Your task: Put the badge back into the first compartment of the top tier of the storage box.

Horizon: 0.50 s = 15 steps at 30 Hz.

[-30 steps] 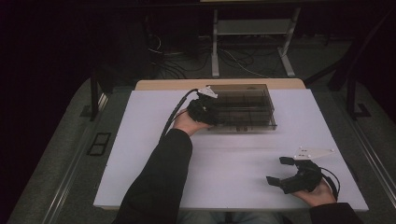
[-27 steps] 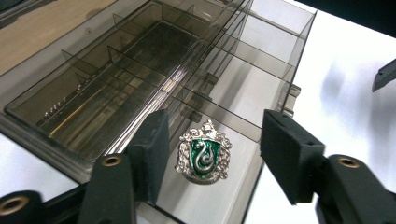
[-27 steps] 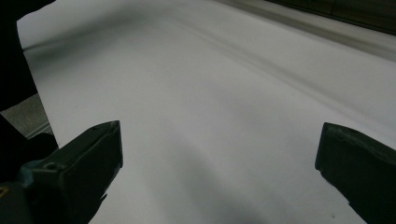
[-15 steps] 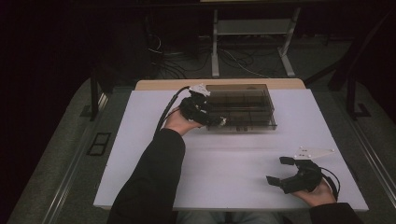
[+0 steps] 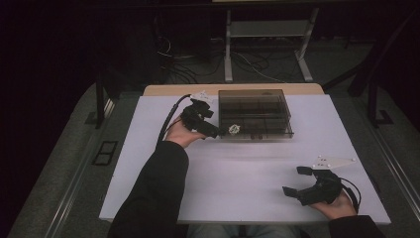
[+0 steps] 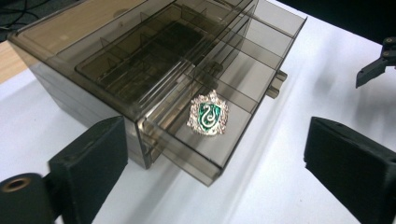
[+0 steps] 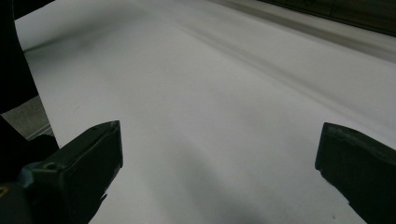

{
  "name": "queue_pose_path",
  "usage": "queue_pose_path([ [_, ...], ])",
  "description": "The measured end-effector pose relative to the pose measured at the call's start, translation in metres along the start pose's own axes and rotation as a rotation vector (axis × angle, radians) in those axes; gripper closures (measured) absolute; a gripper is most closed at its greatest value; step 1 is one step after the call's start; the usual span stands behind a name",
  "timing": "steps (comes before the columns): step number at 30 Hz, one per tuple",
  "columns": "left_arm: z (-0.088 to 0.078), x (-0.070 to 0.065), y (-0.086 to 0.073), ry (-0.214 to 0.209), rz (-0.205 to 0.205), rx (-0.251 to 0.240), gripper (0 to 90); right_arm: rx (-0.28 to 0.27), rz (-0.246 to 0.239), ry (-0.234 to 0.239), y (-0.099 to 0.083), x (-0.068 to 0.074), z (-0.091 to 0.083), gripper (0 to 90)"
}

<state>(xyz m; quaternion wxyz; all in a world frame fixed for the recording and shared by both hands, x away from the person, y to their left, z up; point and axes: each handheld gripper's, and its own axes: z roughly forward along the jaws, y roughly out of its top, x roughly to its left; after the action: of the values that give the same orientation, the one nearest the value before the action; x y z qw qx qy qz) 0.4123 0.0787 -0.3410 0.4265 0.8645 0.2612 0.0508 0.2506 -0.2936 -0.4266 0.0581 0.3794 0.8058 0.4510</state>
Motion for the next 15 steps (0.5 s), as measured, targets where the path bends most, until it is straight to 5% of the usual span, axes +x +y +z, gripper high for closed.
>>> queue_pose_path([
  [15, -0.011, -0.006, -0.028, 0.04, -0.008, -0.005, 0.0, -0.001, -0.001, 0.0, 0.0, 0.0, 0.0, 0.5],
])
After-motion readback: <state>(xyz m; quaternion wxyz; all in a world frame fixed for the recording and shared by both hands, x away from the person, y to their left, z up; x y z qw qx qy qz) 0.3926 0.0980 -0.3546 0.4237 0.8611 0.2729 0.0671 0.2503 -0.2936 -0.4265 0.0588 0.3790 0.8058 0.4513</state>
